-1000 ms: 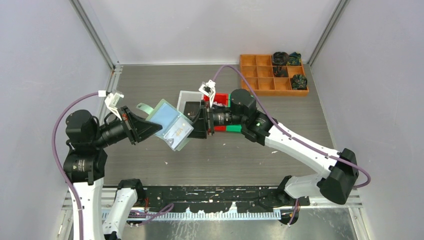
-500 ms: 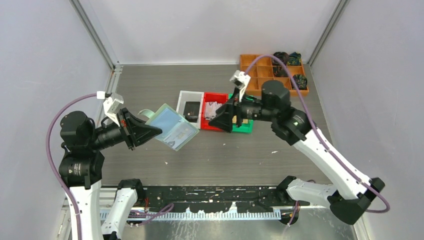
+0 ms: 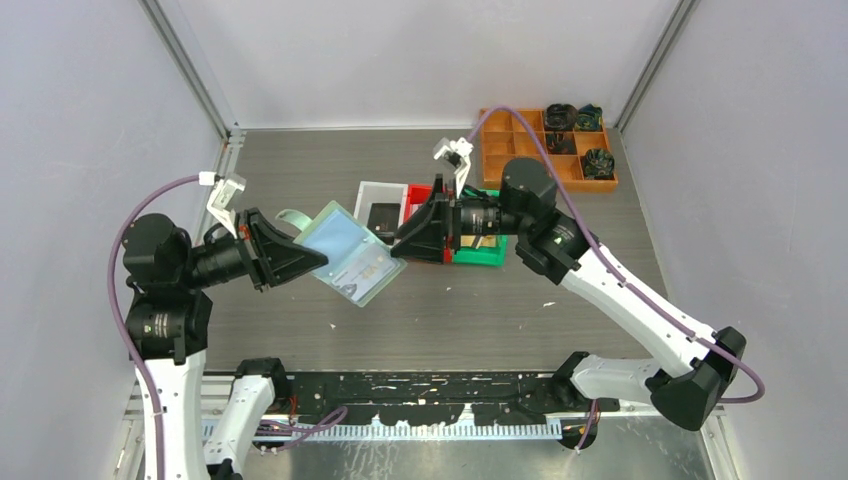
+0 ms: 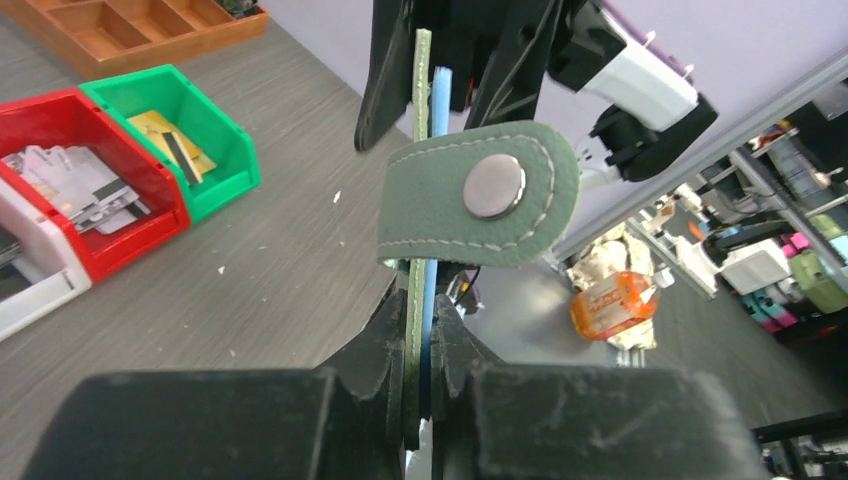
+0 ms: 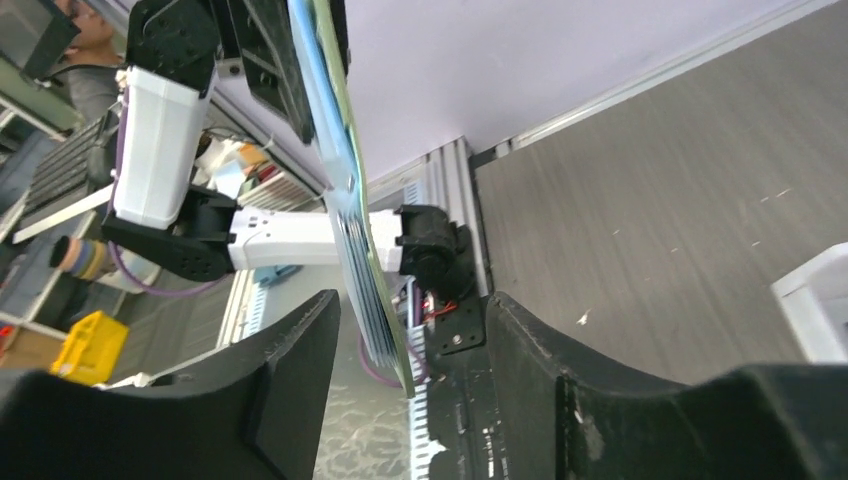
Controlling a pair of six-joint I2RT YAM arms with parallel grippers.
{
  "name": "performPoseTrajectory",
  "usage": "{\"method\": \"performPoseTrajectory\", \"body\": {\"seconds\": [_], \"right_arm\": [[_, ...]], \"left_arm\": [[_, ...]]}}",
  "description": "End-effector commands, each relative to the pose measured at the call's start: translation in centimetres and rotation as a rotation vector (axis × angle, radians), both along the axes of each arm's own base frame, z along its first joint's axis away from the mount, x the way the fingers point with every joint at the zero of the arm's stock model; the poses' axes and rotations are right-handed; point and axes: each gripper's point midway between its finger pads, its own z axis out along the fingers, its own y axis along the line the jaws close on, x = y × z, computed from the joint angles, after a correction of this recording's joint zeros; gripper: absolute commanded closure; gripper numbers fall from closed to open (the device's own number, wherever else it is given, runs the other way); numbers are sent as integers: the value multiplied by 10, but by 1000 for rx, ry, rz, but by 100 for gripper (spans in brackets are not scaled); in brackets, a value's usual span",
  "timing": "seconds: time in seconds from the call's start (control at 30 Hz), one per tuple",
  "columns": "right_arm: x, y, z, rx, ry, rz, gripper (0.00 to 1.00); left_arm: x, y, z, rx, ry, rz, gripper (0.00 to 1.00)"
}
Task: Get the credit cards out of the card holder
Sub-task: Remove the credit card from the card holder.
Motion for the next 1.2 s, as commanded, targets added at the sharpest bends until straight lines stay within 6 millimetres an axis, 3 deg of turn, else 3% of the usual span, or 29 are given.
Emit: {"method": "performPoseTrajectory", "body": {"seconds": [0.0,0.17,0.5,0.77,0.87,1.17], "right_arm": [[-20,4,20,89,-25,67,42],[-25,3,23,108,-21,81,54],[-22,9,16,88,0,50,95],[-20,20,33,152,-7,46,92],[-19,23,41,197,19,51,86],[-7,29,45,260,89,13,88]], "left_arm": [[0,-4,26,-85,19,-40,100],[4,-4,28,-99,36,-31,100],[4,-4,35,-123,52,-27,100],[6,-4,31,-140,86,-22,100],[6,-4,30,-139,84,-23,100],[6,-4,30,-138,82,-26,100]]}}
